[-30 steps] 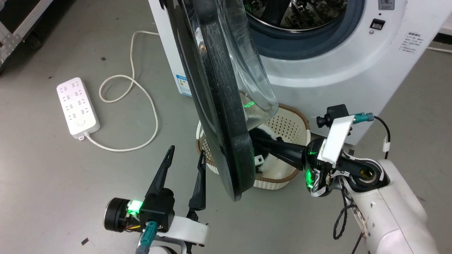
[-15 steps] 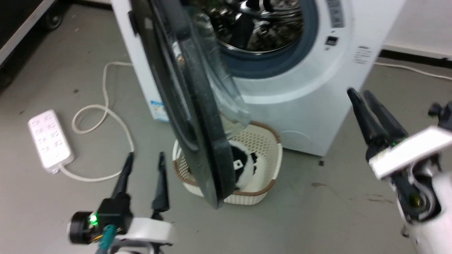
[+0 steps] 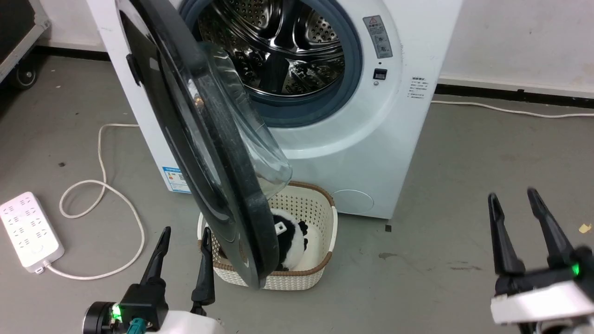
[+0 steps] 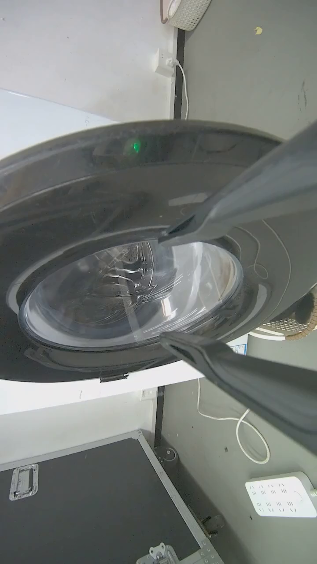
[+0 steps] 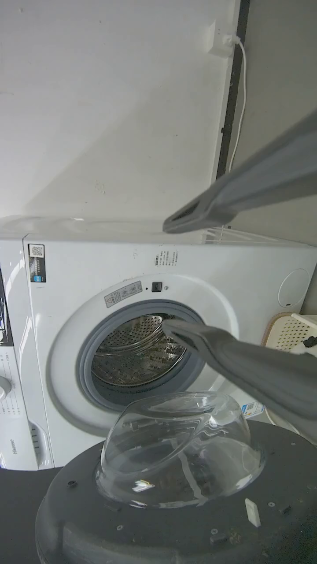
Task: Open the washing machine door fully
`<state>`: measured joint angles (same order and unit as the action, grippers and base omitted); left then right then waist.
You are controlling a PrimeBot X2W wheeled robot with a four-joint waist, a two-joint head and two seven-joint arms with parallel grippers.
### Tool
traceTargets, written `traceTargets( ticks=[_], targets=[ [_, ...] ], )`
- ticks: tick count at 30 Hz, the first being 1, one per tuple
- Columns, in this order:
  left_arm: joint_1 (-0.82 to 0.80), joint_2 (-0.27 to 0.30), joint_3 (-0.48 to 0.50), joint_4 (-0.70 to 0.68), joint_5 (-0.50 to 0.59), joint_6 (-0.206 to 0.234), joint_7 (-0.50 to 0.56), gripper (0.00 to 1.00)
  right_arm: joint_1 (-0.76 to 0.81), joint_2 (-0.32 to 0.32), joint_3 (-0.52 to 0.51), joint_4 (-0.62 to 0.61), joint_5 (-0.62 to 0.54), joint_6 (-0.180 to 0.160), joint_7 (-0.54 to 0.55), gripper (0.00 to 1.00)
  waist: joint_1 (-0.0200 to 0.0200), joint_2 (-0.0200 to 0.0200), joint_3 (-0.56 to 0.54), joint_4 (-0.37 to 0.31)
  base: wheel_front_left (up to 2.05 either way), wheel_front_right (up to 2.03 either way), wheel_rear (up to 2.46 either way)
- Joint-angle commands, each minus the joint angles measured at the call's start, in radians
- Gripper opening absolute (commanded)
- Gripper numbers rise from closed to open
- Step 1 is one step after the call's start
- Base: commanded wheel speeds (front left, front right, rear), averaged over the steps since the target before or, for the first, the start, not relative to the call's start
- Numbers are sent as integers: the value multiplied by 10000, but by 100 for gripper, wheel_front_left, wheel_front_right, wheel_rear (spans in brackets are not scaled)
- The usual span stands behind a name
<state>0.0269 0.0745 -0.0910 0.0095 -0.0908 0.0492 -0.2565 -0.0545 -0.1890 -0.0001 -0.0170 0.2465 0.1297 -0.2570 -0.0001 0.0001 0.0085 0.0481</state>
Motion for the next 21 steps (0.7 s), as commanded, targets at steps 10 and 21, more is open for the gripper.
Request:
traceTargets(
  ticks=[10, 21],
  targets=[
    [72, -92, -44, 338, 69, -351, -53, 100, 1519, 906, -130, -799, -1987, 10, -45, 100, 1, -1, 124, -144, 0, 0, 0],
    [-159, -167, -76, 273, 226, -253, -53, 0, 1377, 1299, -206, -717, -1964, 10, -46, 100, 1, -1, 280, -194, 0, 0, 0]
  ],
)
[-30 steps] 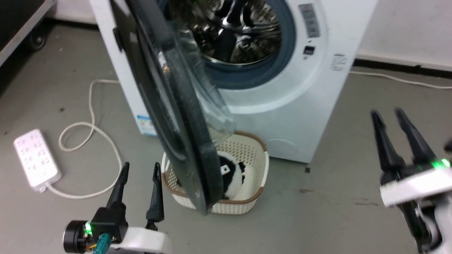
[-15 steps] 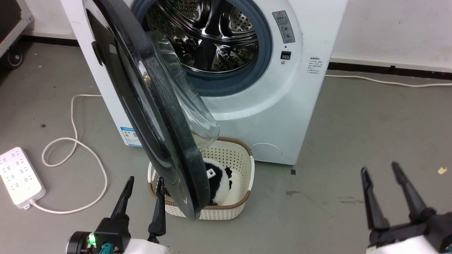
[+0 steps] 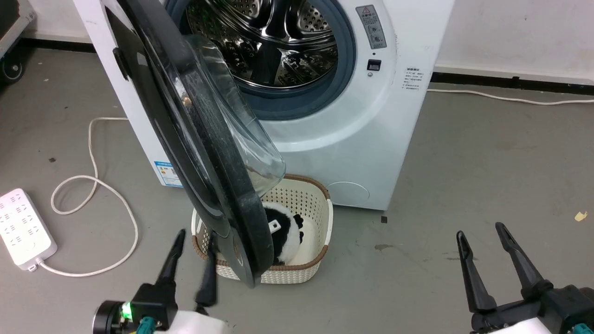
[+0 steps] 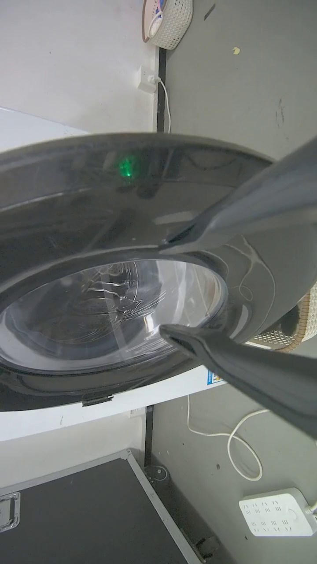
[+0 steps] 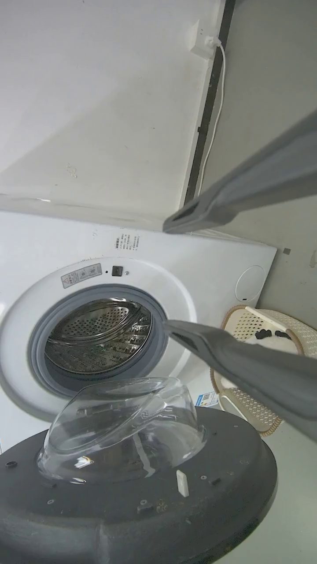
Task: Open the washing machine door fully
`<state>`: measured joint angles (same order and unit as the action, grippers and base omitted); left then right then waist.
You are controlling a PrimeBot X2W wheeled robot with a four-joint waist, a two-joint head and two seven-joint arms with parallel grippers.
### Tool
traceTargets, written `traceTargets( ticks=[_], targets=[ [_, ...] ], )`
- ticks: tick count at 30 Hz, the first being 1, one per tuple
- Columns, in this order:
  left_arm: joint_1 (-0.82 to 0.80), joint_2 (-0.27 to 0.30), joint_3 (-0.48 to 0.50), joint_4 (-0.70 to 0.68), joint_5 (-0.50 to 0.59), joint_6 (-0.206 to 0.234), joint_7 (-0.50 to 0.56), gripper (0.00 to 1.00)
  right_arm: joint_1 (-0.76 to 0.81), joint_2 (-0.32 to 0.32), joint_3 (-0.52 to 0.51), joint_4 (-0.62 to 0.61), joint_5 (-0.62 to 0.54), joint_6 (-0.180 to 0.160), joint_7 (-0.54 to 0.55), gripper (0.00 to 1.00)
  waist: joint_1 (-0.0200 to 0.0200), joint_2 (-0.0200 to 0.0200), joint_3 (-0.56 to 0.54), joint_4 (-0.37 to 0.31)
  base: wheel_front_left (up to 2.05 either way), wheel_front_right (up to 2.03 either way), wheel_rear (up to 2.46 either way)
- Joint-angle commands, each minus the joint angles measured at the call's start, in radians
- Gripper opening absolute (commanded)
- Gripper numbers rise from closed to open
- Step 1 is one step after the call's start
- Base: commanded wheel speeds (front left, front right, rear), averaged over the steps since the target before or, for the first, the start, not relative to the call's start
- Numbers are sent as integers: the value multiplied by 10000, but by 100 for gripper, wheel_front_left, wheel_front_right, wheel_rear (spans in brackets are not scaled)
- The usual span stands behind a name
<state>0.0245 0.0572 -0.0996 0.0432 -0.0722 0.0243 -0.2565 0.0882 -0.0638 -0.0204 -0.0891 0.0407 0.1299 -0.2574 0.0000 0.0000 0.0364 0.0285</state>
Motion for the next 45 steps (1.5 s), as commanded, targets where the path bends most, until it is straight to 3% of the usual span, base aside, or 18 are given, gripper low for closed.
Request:
traceTargets(
  ticks=[1, 9, 17, 23, 30, 35, 39, 45],
  targets=[
    [-161, 3, 24, -133, 49, -14, -53, 0, -68, 57, 4, 26, 124, 8, -42, 100, 0, 0, 0, 4, 0, 0, 0],
    [-411, -11, 501, -1100, 34, 170, -53, 0, -187, 100, 1, 7, 370, 8, -43, 100, 0, 0, -48, 14, 0, 0, 0],
    [-1716, -53, 1155, -3771, -601, 481, -53, 0, -207, 123, -24, -29, 540, 8, -43, 100, 0, 0, -123, 10, 0, 0, 0],
    [-2599, -65, 571, -4939, -949, 480, -53, 0, -247, 130, 18, -1, 593, 8, -43, 100, 0, 0, -168, -111, 0, 0, 0],
    [-2759, -68, -1090, -4606, -1000, 417, 358, 0, -251, 133, 9, 12, 740, 8, -43, 100, 0, 0, -76, -283, 0, 0, 0],
    [-2423, -69, -2243, -3800, -1740, 653, 774, 0, -324, 134, -31, 26, 787, 8, -43, 100, 0, 0, 49, -400, 0, 0, 0],
    [-2124, -69, -3041, -2778, -2153, 601, 1202, 0, -362, 134, -77, 32, 869, 8, -43, 100, 0, 0, 140, -423, 0, 0, 0],
    [-1934, -69, -3360, -1036, -2393, 869, 1289, 0, -437, 134, -88, 27, 1004, 8, -43, 100, 0, 0, 246, -371, 0, 0, 0]
  ],
)
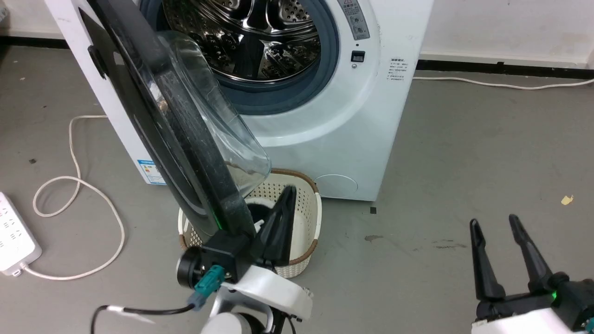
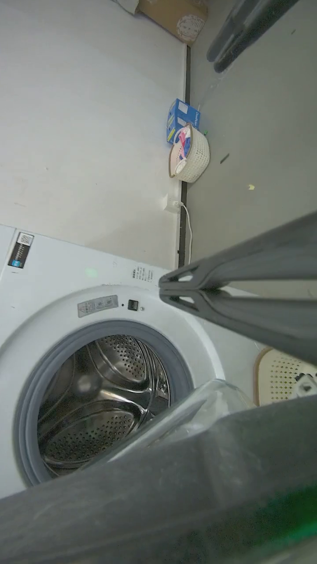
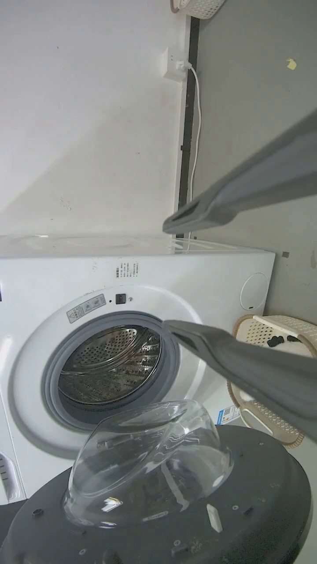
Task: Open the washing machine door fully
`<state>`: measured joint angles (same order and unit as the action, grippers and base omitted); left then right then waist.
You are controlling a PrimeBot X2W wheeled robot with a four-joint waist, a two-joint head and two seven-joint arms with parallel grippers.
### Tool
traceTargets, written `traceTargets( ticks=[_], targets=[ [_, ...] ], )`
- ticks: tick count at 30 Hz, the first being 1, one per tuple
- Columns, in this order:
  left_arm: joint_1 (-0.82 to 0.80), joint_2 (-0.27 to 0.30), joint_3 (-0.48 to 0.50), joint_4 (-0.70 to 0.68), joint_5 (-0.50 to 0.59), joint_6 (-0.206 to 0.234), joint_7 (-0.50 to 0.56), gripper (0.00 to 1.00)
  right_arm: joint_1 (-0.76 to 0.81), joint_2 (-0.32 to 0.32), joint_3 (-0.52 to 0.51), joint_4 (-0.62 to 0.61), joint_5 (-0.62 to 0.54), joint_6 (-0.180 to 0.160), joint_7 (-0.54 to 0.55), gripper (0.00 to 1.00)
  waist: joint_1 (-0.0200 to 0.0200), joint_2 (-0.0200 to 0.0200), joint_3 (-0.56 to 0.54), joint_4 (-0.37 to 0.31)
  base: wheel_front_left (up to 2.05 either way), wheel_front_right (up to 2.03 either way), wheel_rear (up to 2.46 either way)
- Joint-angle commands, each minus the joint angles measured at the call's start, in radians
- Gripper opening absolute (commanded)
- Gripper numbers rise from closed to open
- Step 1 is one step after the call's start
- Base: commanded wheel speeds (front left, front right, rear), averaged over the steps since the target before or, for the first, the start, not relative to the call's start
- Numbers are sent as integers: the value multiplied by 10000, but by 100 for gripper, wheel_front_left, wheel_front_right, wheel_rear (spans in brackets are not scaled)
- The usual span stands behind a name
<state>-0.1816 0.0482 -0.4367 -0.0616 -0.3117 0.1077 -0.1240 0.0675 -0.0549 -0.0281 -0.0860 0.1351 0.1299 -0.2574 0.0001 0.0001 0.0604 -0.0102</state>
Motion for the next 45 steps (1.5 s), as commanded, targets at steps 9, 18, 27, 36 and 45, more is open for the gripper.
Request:
traceTargets(
  ticks=[9, 18, 27, 36, 45],
  targets=[
    [77, 30, 282, 1964, -331, 155, -539, 0, -266, 47, 44, 14, 126, 8, -43, 100, -1, -1, 50, 482, 0, 0, 0],
    [420, 260, 526, 2311, -523, 206, -833, 0, -102, 47, 77, 28, 138, 8, -43, 100, -1, -1, -52, 1701, 0, 0, 0],
    [591, 698, 1214, 2307, -732, 456, -1056, 0, -104, 47, 314, 84, 57, 8, -43, 100, -1, -1, 18, 3109, 0, 0, 0],
    [240, 1747, 2850, 2423, -1241, 740, -1197, 0, -320, 21, 667, 124, -223, 8, -43, 100, -1, -1, 640, 3709, 0, 0, 0],
    [-1525, 3423, 4596, 3948, -2006, 386, -1182, 0, -772, -865, 766, -31, -317, 8, -43, 100, -1, -1, 2001, 3465, 0, 0, 0]
  ],
)
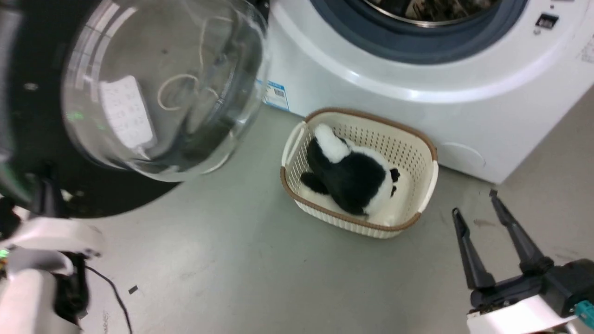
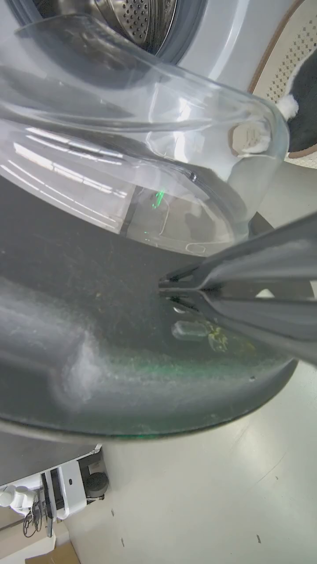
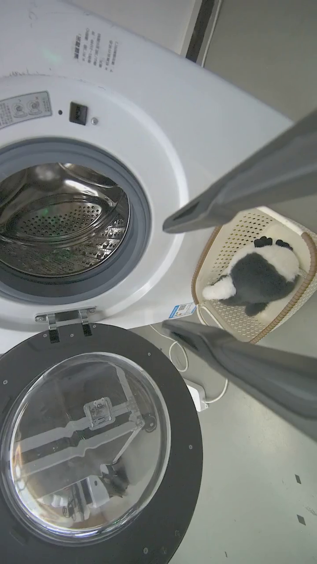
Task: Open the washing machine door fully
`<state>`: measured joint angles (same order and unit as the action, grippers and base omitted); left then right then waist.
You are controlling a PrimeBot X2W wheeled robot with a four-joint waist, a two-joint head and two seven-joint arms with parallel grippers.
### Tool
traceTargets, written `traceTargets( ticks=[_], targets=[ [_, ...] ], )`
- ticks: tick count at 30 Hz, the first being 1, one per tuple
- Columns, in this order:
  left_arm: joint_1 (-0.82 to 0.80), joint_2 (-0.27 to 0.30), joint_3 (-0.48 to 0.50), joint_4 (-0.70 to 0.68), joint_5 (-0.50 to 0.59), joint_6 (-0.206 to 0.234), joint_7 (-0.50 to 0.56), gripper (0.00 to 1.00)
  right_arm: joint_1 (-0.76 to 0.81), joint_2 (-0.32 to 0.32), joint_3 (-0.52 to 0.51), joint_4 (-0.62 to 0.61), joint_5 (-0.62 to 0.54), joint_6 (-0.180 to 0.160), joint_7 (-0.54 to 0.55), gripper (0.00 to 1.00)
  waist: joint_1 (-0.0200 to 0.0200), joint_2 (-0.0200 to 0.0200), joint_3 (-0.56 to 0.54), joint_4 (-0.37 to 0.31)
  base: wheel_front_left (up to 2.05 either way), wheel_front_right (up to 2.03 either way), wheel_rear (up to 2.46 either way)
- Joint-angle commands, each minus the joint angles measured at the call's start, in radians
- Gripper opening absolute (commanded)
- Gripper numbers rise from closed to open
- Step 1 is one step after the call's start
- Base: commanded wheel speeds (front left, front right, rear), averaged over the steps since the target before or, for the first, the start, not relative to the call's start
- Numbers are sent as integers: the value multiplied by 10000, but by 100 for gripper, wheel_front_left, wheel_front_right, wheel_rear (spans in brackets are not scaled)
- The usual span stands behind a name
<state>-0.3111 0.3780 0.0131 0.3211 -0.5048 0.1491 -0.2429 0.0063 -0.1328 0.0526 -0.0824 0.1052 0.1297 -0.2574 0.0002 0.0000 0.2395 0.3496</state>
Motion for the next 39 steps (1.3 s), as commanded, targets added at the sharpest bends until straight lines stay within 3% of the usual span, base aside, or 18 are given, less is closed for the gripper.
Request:
traceTargets(
  ticks=[1, 9, 19, 21, 25, 27, 36, 37, 39],
  targets=[
    [-369, 246, 168, 303, -112, -62, 33, 0, -198, -128, -80, -94, -8, 10, -43, 100, -2, 0, 287, -169, 0, 0, 0],
    [-1222, 802, 547, 1806, -369, -337, 2, 0, -340, -326, -265, -148, 28, 10, -44, 100, -2, 0, 621, -346, 0, 0, 0],
    [-1370, 627, 249, 2210, 71, -597, -158, 0, -463, -446, -331, -304, 211, 10, -44, 100, -2, 0, 275, -459, 0, 0, 0],
    [-919, 227, 31, 966, 707, -695, -184, 0, -449, -269, -698, -349, 99, 10, -44, 100, -2, 0, -343, -698, 0, 0, 0],
    [-424, -201, -139, -102, 1128, -758, -186, 0, -347, -138, -949, -359, -192, 10, -44, 100, -2, 0, -795, -917, 0, 0, 0],
    [352, -799, -392, -1422, 1637, -737, -187, 0, -235, 120, -1171, -376, -541, 10, -44, 100, -2, 0, -1331, -1384, 0, 0, 0],
    [2203, -1711, -1107, -2881, 2611, -579, -188, 0, 480, 658, -1240, -300, -738, 10, -44, 100, -2, 0, -2411, -2415, 0, 0, 0],
    [2397, -1838, -1155, -2937, 2640, -567, -188, 16, 557, 693, -1241, -302, -730, 10, -44, 100, -2, 0, -2463, -2501, 0, 0, 0],
    [2674, -2141, -1327, -2946, 2729, -511, -188, 100, 720, 749, -1322, -310, -686, 10, -44, 100, -2, 0, -2540, -2613, 0, 0, 0]
  ],
)
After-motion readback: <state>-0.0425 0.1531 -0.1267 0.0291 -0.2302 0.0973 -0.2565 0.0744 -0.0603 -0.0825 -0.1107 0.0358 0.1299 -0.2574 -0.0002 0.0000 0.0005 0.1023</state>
